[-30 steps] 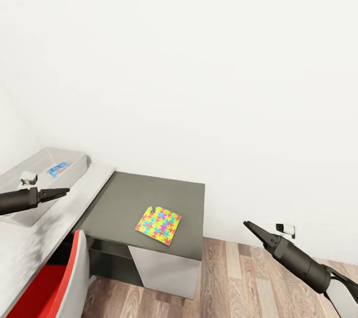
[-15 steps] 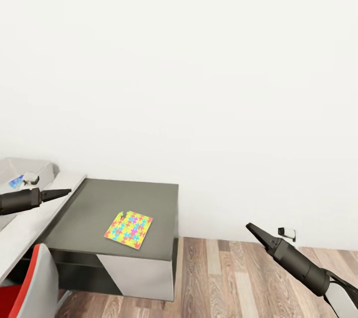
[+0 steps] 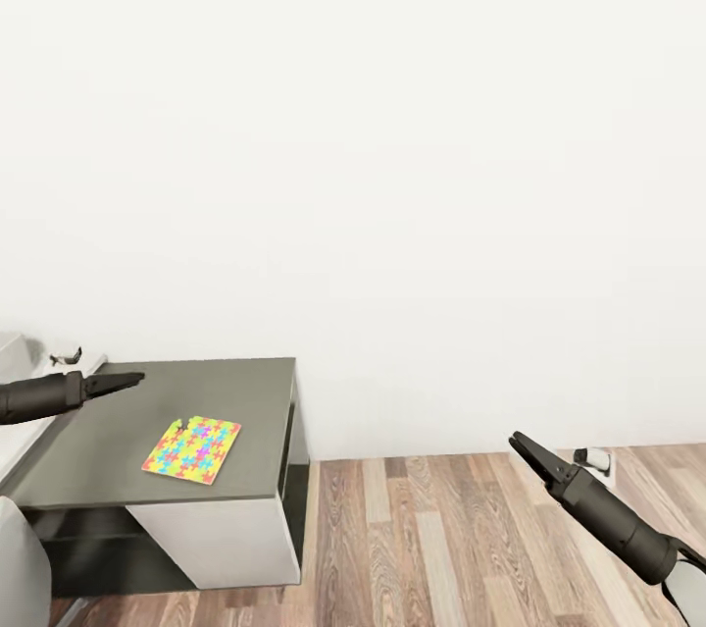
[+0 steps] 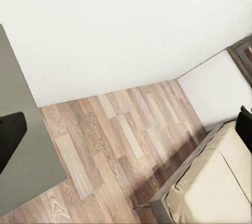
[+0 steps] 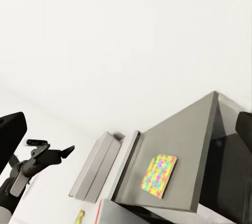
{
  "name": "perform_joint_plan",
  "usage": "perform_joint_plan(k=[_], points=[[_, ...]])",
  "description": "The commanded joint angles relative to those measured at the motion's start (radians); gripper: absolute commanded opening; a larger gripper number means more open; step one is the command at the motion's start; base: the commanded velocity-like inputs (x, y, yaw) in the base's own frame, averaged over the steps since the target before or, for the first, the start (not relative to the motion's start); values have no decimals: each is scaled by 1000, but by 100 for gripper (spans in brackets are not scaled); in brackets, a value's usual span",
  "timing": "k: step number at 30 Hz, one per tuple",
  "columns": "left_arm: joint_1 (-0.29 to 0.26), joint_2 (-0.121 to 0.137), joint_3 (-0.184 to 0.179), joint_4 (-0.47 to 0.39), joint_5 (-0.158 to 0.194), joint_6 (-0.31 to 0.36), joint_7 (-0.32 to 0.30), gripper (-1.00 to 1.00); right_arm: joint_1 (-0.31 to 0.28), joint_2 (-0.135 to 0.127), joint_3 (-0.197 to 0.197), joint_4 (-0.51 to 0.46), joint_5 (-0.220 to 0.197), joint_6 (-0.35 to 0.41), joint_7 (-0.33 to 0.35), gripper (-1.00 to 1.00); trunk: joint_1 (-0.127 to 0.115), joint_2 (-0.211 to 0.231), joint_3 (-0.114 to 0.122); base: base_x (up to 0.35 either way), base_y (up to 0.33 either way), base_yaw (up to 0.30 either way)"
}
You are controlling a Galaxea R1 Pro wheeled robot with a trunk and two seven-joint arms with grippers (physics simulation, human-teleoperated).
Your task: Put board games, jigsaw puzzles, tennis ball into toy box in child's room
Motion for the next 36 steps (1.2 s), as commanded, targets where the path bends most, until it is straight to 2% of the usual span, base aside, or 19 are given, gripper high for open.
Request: perform_joint_plan(k=[1, 15, 28, 36], points=[[-1, -1, 1, -1, -7, 10, -7, 100, -1, 0, -1, 1, -6, 7, 0, 100, 0, -2, -1, -135, -239, -252], [-1, -3, 3, -1, -7, 10, -7, 100, -1, 0, -5, 21, -6, 4, 6, 100, 0, -2, 11, -48, -222, -252], [-1, -3, 3, -1, -7, 9, -7, 100, -1, 0, -5, 26, -6, 3, 8, 100, 0, -2, 24, -7, -18, -252], [-1, -3, 3, -1, -7, 9, -7, 100, -1, 0, -5, 27, -6, 3, 8, 100, 0, -2, 32, -146, -12, -252]])
